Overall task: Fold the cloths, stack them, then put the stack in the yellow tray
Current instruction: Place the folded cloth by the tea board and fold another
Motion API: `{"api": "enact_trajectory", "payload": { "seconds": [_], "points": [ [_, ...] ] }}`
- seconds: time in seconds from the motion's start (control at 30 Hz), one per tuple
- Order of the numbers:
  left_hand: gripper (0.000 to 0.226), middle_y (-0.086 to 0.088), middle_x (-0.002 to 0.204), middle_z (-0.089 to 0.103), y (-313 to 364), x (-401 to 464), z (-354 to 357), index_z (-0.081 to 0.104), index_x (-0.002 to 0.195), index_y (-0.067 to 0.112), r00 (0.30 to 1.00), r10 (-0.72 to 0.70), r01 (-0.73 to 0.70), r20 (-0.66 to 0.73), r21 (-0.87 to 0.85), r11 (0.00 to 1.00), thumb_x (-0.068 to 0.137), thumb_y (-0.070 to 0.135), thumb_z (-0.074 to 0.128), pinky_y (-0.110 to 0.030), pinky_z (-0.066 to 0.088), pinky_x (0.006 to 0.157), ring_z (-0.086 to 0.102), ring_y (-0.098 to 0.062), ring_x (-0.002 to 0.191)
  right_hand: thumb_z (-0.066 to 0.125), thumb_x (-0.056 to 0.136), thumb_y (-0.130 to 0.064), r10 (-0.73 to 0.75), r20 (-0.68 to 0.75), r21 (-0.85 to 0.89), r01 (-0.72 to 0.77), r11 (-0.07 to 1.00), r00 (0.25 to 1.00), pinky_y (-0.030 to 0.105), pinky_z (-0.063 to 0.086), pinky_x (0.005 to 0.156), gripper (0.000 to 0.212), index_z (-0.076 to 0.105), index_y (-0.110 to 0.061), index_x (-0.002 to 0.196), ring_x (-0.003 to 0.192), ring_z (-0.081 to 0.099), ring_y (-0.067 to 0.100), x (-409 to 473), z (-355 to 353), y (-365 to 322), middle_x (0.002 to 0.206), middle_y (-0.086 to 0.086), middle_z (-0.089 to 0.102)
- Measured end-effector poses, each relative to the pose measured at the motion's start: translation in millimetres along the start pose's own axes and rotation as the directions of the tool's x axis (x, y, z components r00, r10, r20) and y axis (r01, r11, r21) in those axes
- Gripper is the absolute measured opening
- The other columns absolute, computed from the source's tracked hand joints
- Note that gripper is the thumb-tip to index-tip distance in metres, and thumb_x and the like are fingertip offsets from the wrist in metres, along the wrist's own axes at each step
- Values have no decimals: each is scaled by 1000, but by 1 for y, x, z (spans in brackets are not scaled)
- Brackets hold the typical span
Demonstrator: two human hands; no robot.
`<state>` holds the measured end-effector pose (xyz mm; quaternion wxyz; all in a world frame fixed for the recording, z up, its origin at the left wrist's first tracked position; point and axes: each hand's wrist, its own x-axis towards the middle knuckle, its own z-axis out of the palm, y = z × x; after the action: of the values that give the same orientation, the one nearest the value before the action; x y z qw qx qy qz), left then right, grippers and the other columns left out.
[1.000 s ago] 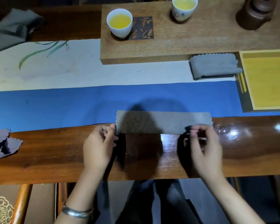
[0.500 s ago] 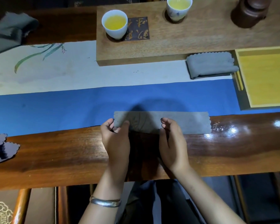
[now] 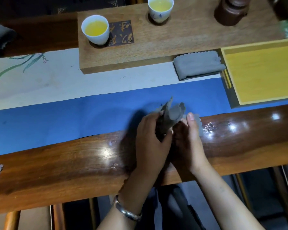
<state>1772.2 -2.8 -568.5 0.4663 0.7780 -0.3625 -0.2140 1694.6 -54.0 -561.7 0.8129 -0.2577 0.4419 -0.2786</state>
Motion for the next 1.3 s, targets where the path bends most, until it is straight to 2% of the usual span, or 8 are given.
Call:
{"api": "enact_trajectory", "payload": {
  "seconds": [0.1, 0.23, 0.43, 0.6, 0.73, 0.9, 1.1, 1.3],
  "points": [
    [39, -5, 116, 62, 2, -1, 16, 61, 117, 13, 994, 67, -78, 87, 122, 989, 79, 17, 70, -18, 35, 99, 54, -21, 113, 53, 85, -52, -68, -30, -29, 68, 997, 997, 45, 42, 101, 47, 73, -13, 102, 106, 60, 30, -4, -9, -21, 106, 16, 69],
    [38, -5, 115, 61, -2, -2, 30, 62, 117, 15, 979, 108, -142, 174, 197, 970, 80, 22, 68, -22, 35, 97, 54, -23, 110, 63, 87, -33, -199, -173, -438, 105, 893, 965, 24, 52, 64, 19, 70, -17, 80, 72, 69, 13, 3, -34, -36, 78, 6, 72],
    [20, -2, 100, 64, -10, -6, 35, 68, 94, 14, 953, 135, -198, 271, 221, 955, 81, 29, 65, -30, 44, 88, 59, -22, 97, 62, 84, -11, -249, -264, -666, 10, 746, 932, 37, 48, 73, 10, 63, -2, 79, 74, 60, 22, 13, -71, -25, 86, 27, 67],
    [12, -6, 99, 61, -19, -7, 25, 64, 92, 10, 993, 94, -110, 71, 263, 959, 87, 21, 60, -35, 45, 88, 57, -25, 97, 64, 77, -24, -367, -301, -852, -76, 517, 880, 23, 36, 53, 15, 54, -17, 67, 55, 49, 5, 7, -80, -16, 59, -6, 56],
    [36, -10, 112, 57, -23, -7, 22, 53, 113, 4, 990, -130, 137, -46, 204, 969, 85, 20, 69, -32, 44, 90, 55, -26, 106, 65, 78, -31, -473, -280, -935, -125, 333, 835, 30, 31, 62, 22, 48, -19, 84, 76, 45, 19, 6, -77, -16, 88, 1, 52],
    [20, 17, 88, 63, -25, 3, 20, 53, 91, 32, 923, -385, 385, 22, -2, 923, 83, 30, 71, -23, 48, 74, 63, -7, 87, 65, 80, -36, -432, -286, -944, -174, 281, 855, 35, 39, 67, 35, 46, -12, 97, 85, 55, 33, 13, -73, -18, 100, 12, 57],
    [19, 4, 88, 71, -23, 16, 23, 62, 95, 22, 782, -502, 619, 369, -367, 694, 85, 7, 68, -20, 56, 59, 70, -3, 76, 65, 83, -36, -413, -208, -948, -79, 307, 887, 31, 35, 67, 34, 48, -11, 98, 93, 56, 29, 14, -79, -19, 99, 11, 60],
    [23, 3, 88, 75, -21, 19, 19, 66, 99, 18, 794, -422, 607, 437, -536, 587, 81, 5, 70, -23, 56, 60, 71, -11, 82, 66, 81, -46, -277, -315, -802, -99, 589, 908, 23, 43, 62, 31, 54, -18, 82, 70, 57, 15, 7, -84, -31, 74, -6, 58]
  ]
}}
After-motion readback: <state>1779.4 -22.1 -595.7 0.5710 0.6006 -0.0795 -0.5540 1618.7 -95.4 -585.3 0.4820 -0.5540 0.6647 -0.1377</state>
